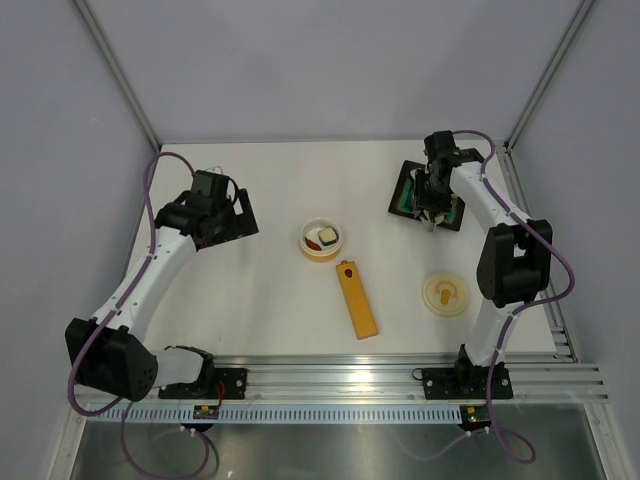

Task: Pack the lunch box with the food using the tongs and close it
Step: Pick up the fake food from the plate.

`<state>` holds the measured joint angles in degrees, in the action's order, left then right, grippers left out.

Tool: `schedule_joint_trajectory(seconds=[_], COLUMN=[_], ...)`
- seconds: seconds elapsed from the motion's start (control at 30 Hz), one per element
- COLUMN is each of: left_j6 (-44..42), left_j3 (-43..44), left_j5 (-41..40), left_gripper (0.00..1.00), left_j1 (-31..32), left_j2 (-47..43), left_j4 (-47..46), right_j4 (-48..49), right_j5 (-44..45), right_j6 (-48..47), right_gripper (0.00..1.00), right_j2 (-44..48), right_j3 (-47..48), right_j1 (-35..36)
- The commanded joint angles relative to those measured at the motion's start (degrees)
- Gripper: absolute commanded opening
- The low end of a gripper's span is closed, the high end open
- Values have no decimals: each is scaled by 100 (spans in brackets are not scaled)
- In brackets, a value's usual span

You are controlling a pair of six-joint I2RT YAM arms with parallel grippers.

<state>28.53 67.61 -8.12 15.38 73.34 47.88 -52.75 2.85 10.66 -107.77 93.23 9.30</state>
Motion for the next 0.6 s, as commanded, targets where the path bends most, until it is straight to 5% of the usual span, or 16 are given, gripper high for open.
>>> schedule_joint_trajectory(seconds=[0.0, 0.2, 0.57], left_j6=[3, 29, 56], left_j3=[-64, -73, -152], left_j5=[47, 74, 109], left_gripper=[99, 99, 99], left_j1=[-35, -35, -26], left_j2=[-92, -136, -162], left_j4=[-174, -174, -226], right_j4=[63, 169, 19], right_j5=[-180, -13, -259], right_j6=[-55, 50, 130], right_gripper=[45, 36, 34], right_j2=[185, 414, 976], right_j3=[204, 318, 635], right_j1=[-42, -42, -42])
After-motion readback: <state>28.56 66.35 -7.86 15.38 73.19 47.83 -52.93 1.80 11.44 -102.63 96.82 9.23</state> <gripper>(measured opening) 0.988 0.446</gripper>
